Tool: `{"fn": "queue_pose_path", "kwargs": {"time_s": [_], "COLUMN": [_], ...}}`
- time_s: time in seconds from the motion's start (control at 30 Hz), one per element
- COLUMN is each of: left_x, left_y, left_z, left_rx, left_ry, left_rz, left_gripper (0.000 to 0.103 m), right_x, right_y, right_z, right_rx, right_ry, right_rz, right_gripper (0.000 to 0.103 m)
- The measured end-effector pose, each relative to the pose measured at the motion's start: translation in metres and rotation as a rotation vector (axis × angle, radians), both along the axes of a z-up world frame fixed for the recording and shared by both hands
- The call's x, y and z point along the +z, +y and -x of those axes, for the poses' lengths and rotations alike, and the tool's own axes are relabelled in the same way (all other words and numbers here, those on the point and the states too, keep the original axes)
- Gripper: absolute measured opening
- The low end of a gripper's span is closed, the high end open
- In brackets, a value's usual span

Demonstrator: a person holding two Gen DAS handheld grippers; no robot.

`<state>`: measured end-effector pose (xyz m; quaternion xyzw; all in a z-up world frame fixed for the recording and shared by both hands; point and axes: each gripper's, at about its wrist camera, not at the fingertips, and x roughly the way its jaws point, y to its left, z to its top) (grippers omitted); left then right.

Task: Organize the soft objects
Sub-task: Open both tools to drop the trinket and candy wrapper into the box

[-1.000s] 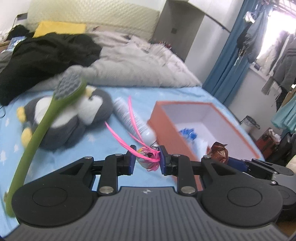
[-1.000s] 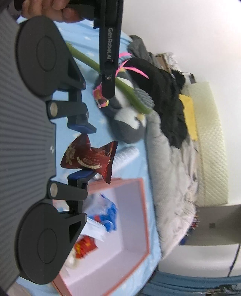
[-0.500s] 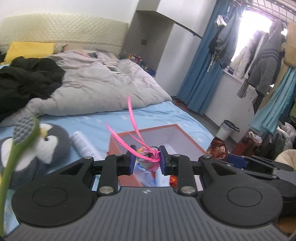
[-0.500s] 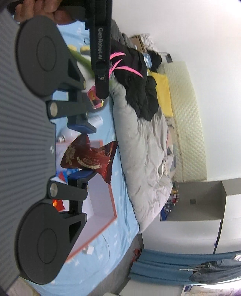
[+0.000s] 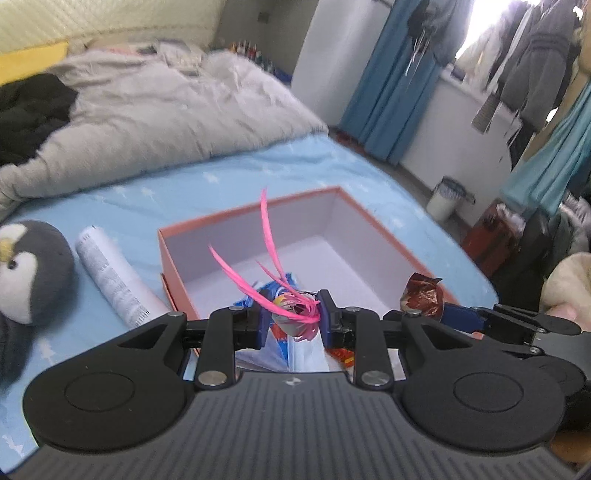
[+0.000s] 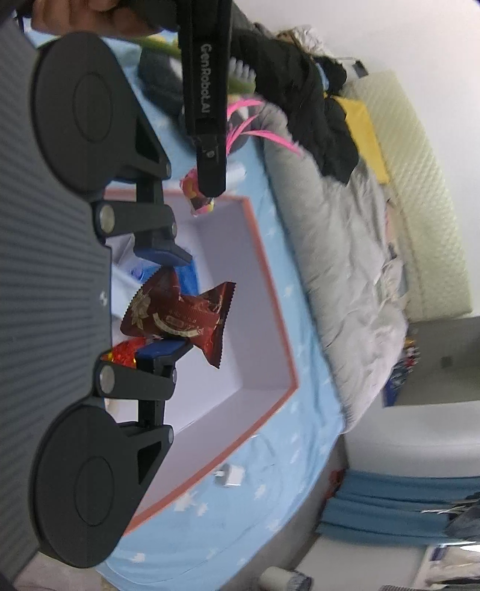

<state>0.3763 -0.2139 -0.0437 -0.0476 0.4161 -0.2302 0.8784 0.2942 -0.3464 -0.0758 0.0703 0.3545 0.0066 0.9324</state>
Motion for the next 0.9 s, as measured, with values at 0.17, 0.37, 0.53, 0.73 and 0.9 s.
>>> {"fn": "queue_pose_path", "kwargs": {"time_s": [0.17, 0.37, 0.53, 0.73, 0.9], "left_x": [-0.037, -0.072, -0.084, -0.065, -0.027], "left_y": [-0.013, -0.027, -0.027, -0.017, -0.007], "left_z": [-0.028, -0.044, -0.048, -0.038, -0.016], "left_rx": [-0.025, -0.059, -0.052, -0.050, -0.052], "left_ry": [0.059, 0.110, 0.128, 0.102, 0.040], "left_rz": [-0.032, -0.064, -0.063, -0.043, -0.032], "left_gripper": [0.031, 0.031, 0.032, 0.041, 0.041], "right_x": [-0.037, -0.067, -0.077, -0.062, -0.031], "right_y": [-0.014, -0.021, -0.023, -0.021, -0.019], "right_z": [-0.020, -0.033, -0.036, -0.035, -0.020], "right_rx": [-0.014, -0.030, -0.028, -0.035, -0.043], "right_ry": [0.078, 0.137, 0.171, 0.146, 0.081], "right_rz": [-0.019, -0.042, -0.042, -0.025, -0.032], "right_gripper": [0.045, 0.046, 0.048, 0.062, 0.062]}}
